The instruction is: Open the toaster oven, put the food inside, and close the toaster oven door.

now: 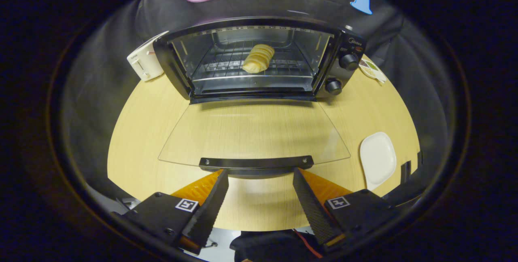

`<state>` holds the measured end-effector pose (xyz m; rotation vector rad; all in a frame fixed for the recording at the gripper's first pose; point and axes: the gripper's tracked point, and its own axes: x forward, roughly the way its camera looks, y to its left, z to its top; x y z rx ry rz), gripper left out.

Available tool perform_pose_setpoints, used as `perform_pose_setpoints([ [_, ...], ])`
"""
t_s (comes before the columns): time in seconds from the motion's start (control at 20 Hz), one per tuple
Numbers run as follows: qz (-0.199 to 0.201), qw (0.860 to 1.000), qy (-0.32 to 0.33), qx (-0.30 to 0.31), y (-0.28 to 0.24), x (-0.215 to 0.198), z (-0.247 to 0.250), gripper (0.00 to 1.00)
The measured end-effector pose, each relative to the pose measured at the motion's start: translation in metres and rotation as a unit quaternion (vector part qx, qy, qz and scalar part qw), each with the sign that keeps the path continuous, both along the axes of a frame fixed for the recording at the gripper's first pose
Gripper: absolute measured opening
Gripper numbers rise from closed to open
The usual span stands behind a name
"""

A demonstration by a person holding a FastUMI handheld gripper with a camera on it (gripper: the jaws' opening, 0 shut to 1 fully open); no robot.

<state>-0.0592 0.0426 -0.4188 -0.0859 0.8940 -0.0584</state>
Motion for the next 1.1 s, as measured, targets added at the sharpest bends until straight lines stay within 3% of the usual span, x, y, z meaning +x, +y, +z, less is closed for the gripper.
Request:
perform_pose_setpoints([
  [0.8, 0.011, 1.000, -0.006, -0.016, 0.008, 0.018, 0.057, 1.00],
  [1.1, 0.010, 0.999, -0.036, -0.017, 0.012, 0.040, 0.090, 1.00],
])
